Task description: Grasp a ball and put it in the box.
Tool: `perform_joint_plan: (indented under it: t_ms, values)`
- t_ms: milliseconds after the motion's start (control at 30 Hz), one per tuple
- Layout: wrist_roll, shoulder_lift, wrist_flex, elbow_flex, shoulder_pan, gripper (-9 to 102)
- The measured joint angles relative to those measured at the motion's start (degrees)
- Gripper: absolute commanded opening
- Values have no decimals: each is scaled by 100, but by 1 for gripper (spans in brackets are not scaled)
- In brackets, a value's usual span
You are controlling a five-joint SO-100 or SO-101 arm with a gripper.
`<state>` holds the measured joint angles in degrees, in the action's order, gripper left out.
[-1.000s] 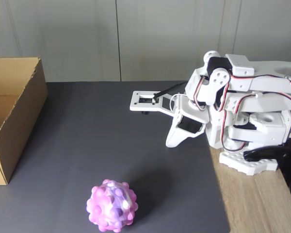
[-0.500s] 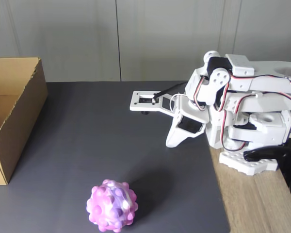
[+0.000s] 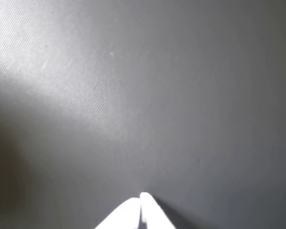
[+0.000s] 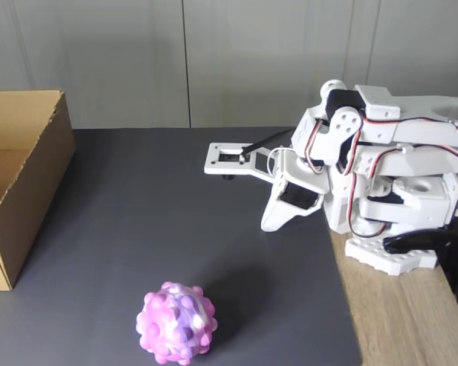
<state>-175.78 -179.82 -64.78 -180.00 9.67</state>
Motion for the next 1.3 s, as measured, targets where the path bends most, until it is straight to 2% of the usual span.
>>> perform_joint_plan:
  t_ms: [1300]
  values:
    - [0,0,0,0,325,0]
